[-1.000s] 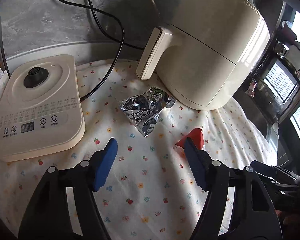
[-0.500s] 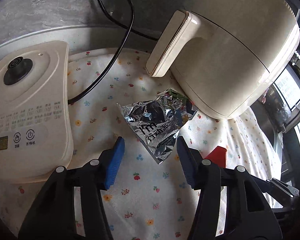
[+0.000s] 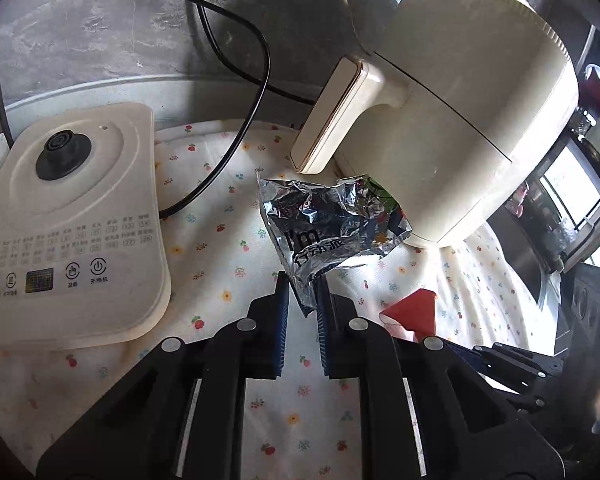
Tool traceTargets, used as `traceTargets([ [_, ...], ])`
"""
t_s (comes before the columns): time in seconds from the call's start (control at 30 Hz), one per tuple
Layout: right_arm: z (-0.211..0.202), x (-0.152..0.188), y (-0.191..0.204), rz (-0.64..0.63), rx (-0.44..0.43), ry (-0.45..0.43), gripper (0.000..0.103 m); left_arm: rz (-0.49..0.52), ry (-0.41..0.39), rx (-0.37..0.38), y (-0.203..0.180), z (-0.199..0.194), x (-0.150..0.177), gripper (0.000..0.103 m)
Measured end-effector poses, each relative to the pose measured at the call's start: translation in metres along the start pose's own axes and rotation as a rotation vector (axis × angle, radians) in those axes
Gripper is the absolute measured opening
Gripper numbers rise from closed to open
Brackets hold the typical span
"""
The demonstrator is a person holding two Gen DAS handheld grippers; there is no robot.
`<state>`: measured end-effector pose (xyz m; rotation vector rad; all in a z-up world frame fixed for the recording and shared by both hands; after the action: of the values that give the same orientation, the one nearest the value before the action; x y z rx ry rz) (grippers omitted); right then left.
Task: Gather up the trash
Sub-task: 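Grasp the silver foil packet with the left tool while the right tool grasps the red-white carton, then carry the foil packet and red-white carton over the white bin with both tools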
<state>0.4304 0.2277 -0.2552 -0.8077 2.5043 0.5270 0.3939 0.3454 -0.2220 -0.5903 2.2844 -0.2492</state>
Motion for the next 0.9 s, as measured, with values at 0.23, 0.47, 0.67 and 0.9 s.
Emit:
traceTargets([
  [0.23,-0.037,0.016,-0.001,0.003,-0.030,-0.044,0.022,-0.005,-0.027,-0.002,-0.011,-0.030,0.016,0.014],
  [0.47,-0.077,0.044,-0.033,0.067,-0.023,-0.069,0.022,0.016,-0.025,0.013,-0.043,-0.049,0.037,0.014],
  [0.67,-0.114,0.067,-0.066,0.108,-0.005,-0.088,0.022,0.043,-0.012,0.047,-0.081,-0.061,0.058,0.014],
  [0.9,-0.159,0.100,-0.115,0.154,0.042,-0.104,0.022,0.079,0.025,0.103,-0.140,-0.059,0.091,0.014],
])
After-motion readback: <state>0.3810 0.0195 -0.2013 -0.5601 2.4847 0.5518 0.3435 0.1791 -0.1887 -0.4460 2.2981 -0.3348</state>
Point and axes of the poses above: each gripper's, at about its wrist camera, not at the fingertips, and z roughly the way its jaws point, y to its left, x to its underside, the point moved 8 cm from there along z, roughly the way its jaws point, and after that the axes turned 1 degree about -z, right-handed, at the moved point
